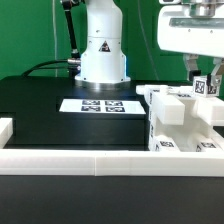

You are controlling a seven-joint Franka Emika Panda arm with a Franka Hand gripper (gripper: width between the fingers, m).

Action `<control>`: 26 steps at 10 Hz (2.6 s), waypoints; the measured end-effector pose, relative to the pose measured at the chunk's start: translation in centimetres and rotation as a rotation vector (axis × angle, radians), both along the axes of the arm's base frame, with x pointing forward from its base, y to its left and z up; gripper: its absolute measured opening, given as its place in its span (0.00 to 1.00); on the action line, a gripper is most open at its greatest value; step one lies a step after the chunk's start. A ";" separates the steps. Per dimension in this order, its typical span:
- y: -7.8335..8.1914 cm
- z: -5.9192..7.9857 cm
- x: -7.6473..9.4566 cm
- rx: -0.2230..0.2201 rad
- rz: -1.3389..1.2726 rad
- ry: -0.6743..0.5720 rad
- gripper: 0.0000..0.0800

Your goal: Assemble chair

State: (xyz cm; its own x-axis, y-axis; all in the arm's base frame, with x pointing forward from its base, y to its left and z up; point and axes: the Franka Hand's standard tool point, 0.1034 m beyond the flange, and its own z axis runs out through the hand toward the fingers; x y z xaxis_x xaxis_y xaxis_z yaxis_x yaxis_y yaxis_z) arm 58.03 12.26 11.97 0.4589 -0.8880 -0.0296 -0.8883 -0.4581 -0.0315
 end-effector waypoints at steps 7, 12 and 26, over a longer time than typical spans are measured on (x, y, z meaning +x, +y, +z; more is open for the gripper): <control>0.2 -0.1 -0.2 0.005 -0.426 0.025 0.36; 0.3 -0.1 -0.4 0.010 -0.726 0.043 0.36; 1.0 0.0 -0.2 0.031 -0.507 0.048 0.80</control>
Offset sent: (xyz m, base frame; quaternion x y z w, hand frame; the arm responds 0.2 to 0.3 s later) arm 0.0000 0.0000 0.0000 0.0000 0.0000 0.1938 0.9810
